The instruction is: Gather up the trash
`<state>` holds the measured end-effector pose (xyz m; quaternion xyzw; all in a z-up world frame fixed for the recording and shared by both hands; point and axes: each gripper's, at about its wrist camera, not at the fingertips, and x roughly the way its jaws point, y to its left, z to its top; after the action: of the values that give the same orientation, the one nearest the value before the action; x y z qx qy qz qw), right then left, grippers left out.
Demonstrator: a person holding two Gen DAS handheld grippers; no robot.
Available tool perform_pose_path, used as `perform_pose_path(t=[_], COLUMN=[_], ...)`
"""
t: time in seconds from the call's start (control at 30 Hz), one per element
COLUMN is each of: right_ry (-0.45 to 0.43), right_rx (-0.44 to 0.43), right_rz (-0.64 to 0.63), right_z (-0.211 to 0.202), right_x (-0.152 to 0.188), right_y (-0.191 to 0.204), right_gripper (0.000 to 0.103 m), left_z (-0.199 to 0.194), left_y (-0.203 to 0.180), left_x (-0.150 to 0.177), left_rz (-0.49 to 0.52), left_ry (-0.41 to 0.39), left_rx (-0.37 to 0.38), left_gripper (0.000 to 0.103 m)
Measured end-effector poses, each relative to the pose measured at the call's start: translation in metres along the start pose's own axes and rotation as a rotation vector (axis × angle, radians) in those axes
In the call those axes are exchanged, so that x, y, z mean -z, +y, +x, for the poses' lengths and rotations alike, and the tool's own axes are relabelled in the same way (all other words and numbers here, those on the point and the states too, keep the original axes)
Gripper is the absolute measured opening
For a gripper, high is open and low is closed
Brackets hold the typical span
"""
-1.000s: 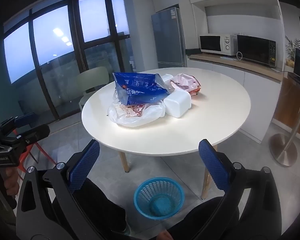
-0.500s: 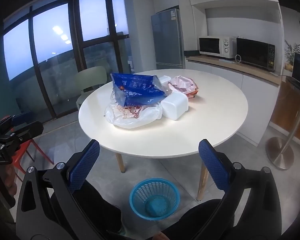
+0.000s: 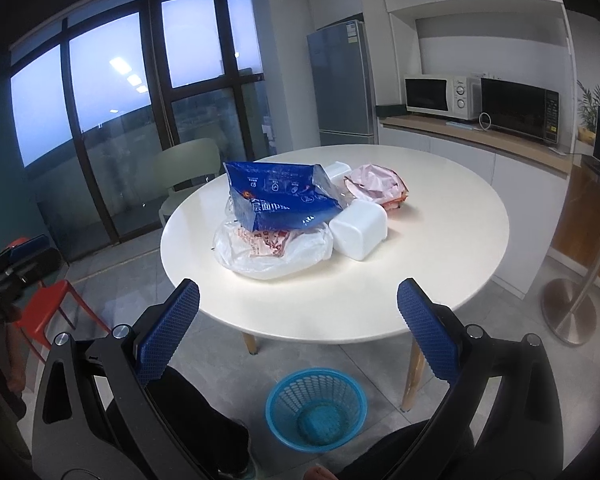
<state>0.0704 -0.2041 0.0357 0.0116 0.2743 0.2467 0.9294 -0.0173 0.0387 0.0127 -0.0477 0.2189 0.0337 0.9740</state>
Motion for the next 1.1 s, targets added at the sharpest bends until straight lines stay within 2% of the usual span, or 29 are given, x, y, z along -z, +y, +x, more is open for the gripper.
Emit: perform_pose_path(t=[0.03,0.17,0.33,0.53,0.93,1.1], right_ry=[0.004,0.008,-0.02,-0.03,-0.007,0.005], right_rx=[0.011,0.04,0.075,0.103,0.053,0.072], right_rz=[-0.014,-0.009,0.021,0.026,0.03,0.021], right_z=[-0.001,-0.01,-0.028,-0.036,-0.031,-0.027], right_x=[-0.001,-0.001,-0.002,-0.004,-0.001,-0.001], right_y=[0.002,0.001,-0.003,-0.01,-0.015,-0.017], right_gripper=[0.095,0.095,0.095,0.095,0.095,0.095], left_z=[-0.003,-0.004,0.002,0.01,0.017,0.015], left_y=[0.002,0.005,0.003,-0.009,-0.019,-0.022], left_x=[0.0,0.001,0.0,0.003,0.003,0.001], left_rz=[-0.017,-0.052,-0.068,-0.032,-0.004,0.024], left_ry=[-0.004,0.003,0.036,0.036,0.05,0.037], left_rx=[0.024,0.034,0.124,0.132,0.126,0.109], left_gripper=[0.098,0.097,0.097,0.097,0.097,0.097])
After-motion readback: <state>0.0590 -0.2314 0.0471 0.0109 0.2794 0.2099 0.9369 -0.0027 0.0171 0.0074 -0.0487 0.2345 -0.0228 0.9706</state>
